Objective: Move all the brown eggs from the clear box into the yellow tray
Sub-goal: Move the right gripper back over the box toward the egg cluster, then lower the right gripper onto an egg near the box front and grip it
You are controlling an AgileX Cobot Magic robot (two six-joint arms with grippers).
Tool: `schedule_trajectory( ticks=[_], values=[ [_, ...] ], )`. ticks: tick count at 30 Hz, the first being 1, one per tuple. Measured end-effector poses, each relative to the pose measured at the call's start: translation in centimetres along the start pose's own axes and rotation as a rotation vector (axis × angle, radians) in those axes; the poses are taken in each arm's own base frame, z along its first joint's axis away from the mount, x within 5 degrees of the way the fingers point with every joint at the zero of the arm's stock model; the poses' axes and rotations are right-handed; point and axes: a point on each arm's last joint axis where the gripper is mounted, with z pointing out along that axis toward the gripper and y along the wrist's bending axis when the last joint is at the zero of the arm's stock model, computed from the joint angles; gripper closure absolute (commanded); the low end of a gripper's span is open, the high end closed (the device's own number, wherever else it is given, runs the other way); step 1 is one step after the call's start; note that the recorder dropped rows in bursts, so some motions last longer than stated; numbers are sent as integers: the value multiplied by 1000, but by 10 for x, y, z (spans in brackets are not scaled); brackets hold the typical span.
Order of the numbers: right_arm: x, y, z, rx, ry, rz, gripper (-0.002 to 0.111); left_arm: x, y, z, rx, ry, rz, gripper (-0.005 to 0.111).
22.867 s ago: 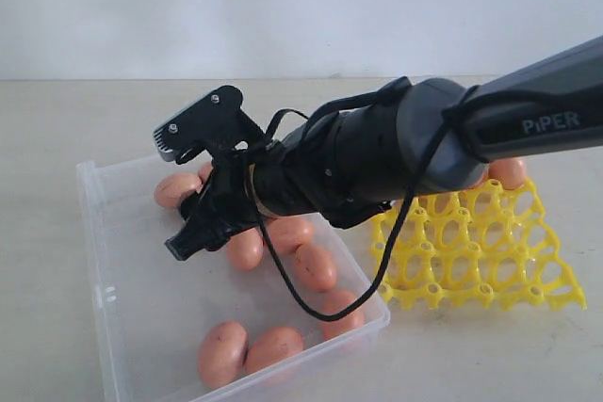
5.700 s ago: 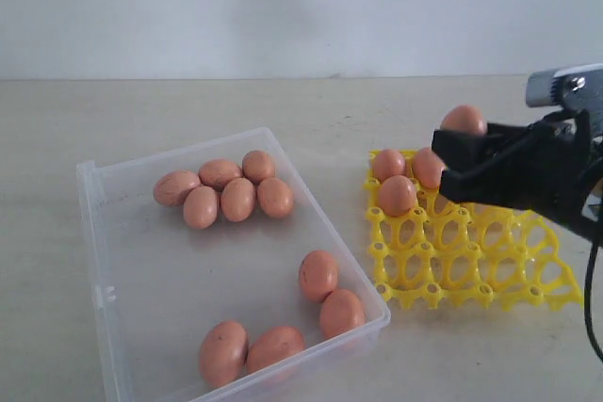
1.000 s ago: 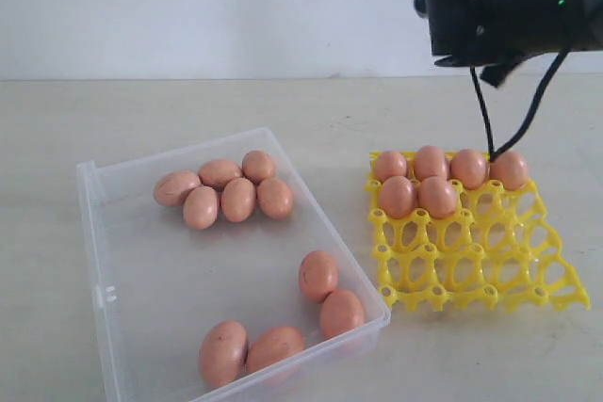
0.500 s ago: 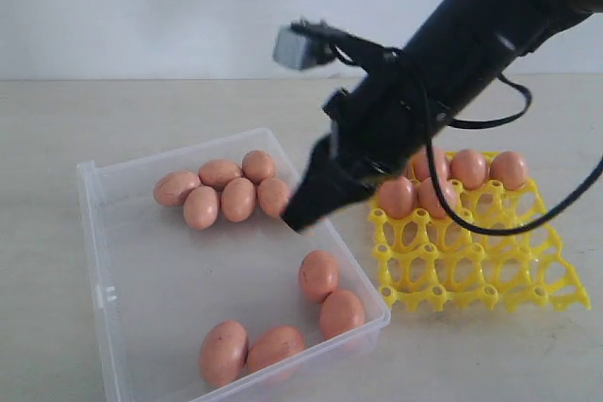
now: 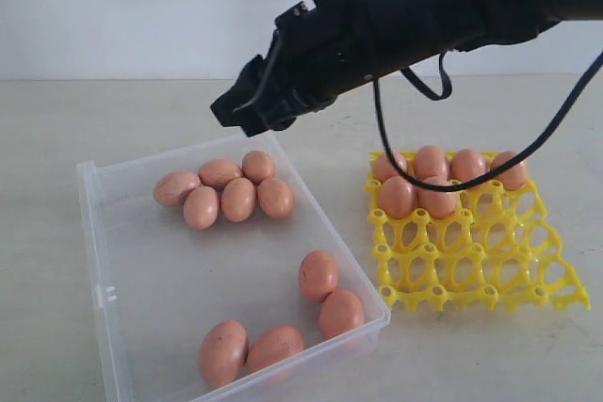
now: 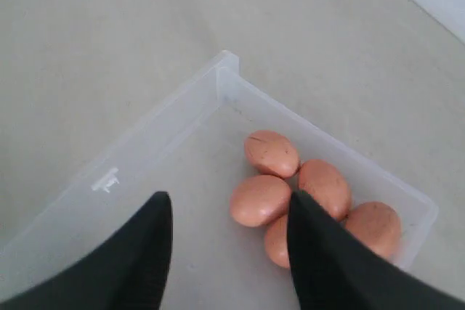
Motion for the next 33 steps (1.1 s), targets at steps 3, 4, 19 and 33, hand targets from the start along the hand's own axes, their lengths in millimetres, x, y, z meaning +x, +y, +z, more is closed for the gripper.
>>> schedule_trajectory(
  ticks=[3,4,19,33],
  values=[
    [1,18,19,-11,34,70,64,0,0,0,0,0,0,103],
    [5,24,27,-23,71,75,64,0,0,0,0,0,0,103],
    [52,75,67,1,538,530,64,0,0,0,0,0,0,103],
    [79,76,96,-9,643,773,64,0,0,0,0,0,0,103]
  ],
)
